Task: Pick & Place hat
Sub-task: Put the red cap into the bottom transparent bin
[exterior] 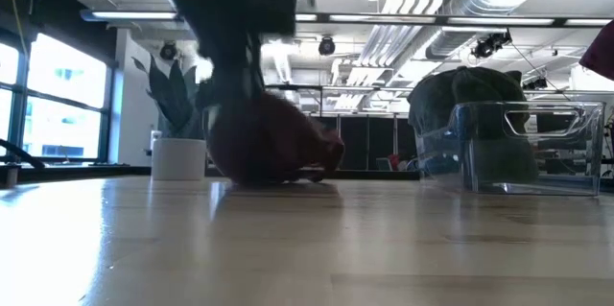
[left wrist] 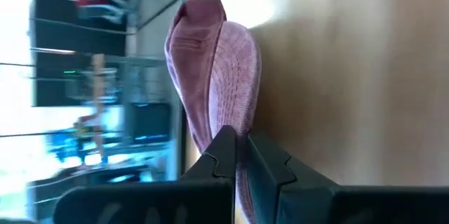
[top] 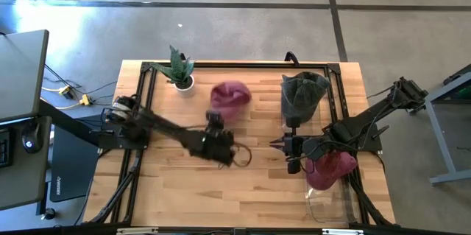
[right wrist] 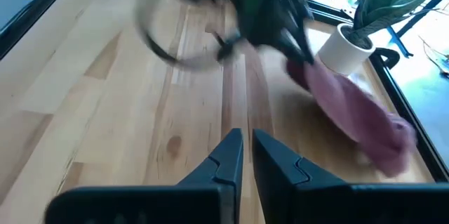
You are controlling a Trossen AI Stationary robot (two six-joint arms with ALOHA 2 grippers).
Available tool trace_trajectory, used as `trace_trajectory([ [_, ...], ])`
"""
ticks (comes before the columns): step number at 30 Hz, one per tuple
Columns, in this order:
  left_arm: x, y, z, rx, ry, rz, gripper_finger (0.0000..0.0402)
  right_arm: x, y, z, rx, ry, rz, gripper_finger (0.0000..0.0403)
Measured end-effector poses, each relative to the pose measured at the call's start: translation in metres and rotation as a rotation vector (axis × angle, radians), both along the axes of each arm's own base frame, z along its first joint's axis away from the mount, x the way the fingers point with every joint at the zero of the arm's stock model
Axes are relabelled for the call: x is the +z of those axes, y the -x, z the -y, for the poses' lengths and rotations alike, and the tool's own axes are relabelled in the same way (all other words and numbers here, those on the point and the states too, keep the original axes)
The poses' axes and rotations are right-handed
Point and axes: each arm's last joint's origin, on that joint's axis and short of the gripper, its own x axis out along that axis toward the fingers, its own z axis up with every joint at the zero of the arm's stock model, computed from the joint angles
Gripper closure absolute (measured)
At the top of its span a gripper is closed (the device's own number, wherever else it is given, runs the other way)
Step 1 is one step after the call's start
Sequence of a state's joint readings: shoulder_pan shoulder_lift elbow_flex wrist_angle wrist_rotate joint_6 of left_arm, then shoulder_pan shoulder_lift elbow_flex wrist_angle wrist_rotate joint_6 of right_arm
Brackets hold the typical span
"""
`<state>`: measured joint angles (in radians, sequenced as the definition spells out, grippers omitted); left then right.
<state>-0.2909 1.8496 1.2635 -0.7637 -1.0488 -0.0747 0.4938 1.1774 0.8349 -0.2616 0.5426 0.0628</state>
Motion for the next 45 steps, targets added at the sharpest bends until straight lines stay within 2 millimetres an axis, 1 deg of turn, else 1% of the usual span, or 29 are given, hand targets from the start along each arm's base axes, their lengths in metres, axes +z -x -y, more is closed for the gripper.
trace_trajectory([
  [5, 0.064, 0.022, 0.049, -0.017, 0.242, 0.031, 0.0399, 0.0, 0.0, 0.0, -0.003, -0.005, -0.002, 0.0379],
  [9, 0.11, 0.048, 0.073, -0.106, 0.492, 0.052, 0.04, 0.0, 0.0, 0.0, -0.004, -0.006, -0.001, 0.0377],
  [11, 0.127, 0.063, 0.08, -0.167, 0.603, 0.068, 0.04, 0.0, 0.0, 0.0, -0.005, -0.006, -0.001, 0.0376],
  [14, 0.151, 0.08, 0.083, -0.259, 0.716, 0.135, 0.04, 0.0, 0.0, 0.0, -0.006, -0.006, 0.0, 0.0376],
  [15, 0.157, 0.085, 0.081, -0.286, 0.73, 0.163, 0.04, 0.0, 0.0, 0.0, -0.005, -0.006, 0.0, 0.0376],
  [17, 0.162, 0.096, 0.073, -0.299, 0.743, 0.201, 0.0401, 0.0, 0.0, 0.0, -0.005, -0.007, 0.003, 0.0378],
  [18, 0.162, 0.1, 0.064, -0.288, 0.748, 0.223, 0.0401, 0.001, 0.0, 0.0, -0.005, -0.008, 0.005, 0.0379],
  [20, 0.152, 0.104, 0.045, -0.24, 0.742, 0.243, 0.0401, 0.001, 0.0, 0.0, -0.006, -0.01, 0.008, 0.0379],
  [22, 0.128, 0.103, 0.026, -0.182, 0.743, 0.24, 0.0401, 0.001, -0.001, 0.0, -0.009, -0.02, 0.012, 0.0378],
  [24, 0.096, 0.095, 0.008, -0.138, 0.763, 0.24, 0.0401, 0.002, -0.001, 0.0, -0.015, -0.033, 0.017, 0.0375],
  [26, 0.068, 0.09, -0.007, -0.12, 0.807, 0.24, 0.0401, 0.002, -0.001, 0.0, -0.018, -0.039, 0.018, 0.0373],
  [28, 0.047, 0.09, -0.019, -0.089, 0.834, 0.228, 0.0401, 0.002, -0.001, 0.0, -0.018, -0.047, 0.018, 0.0371],
  [30, 0.036, 0.09, -0.029, -0.054, 0.83, 0.209, 0.0401, 0.001, -0.002, -0.002, 0.005, -0.063, 0.018, 0.037],
  [32, 0.031, 0.087, -0.036, -0.024, 0.81, 0.201, 0.0401, 0.0, -0.005, -0.004, 0.039, -0.07, 0.018, 0.037],
  [34, 0.031, 0.089, -0.041, -0.003, 0.774, 0.179, 0.0401, -0.003, -0.011, -0.008, 0.072, -0.065, 0.027, 0.037],
  [36, 0.035, 0.087, -0.044, -0.034, 0.744, 0.172, 0.0401, -0.006, -0.018, -0.012, 0.11, -0.051, 0.037, 0.0365],
  [40, 0.035, 0.085, -0.046, -0.096, 0.697, 0.137, 0.0398, -0.016, -0.031, -0.02, 0.183, -0.039, 0.05, 0.0343],
  [42, 0.036, 0.085, -0.048, -0.104, 0.663, 0.131, 0.0382, -0.021, -0.037, -0.024, 0.206, -0.035, 0.046, 0.0328],
  [45, 0.035, 0.084, -0.054, -0.112, 0.63, 0.112, 0.0331, -0.027, -0.047, -0.029, 0.22, -0.032, 0.02, 0.0302],
])
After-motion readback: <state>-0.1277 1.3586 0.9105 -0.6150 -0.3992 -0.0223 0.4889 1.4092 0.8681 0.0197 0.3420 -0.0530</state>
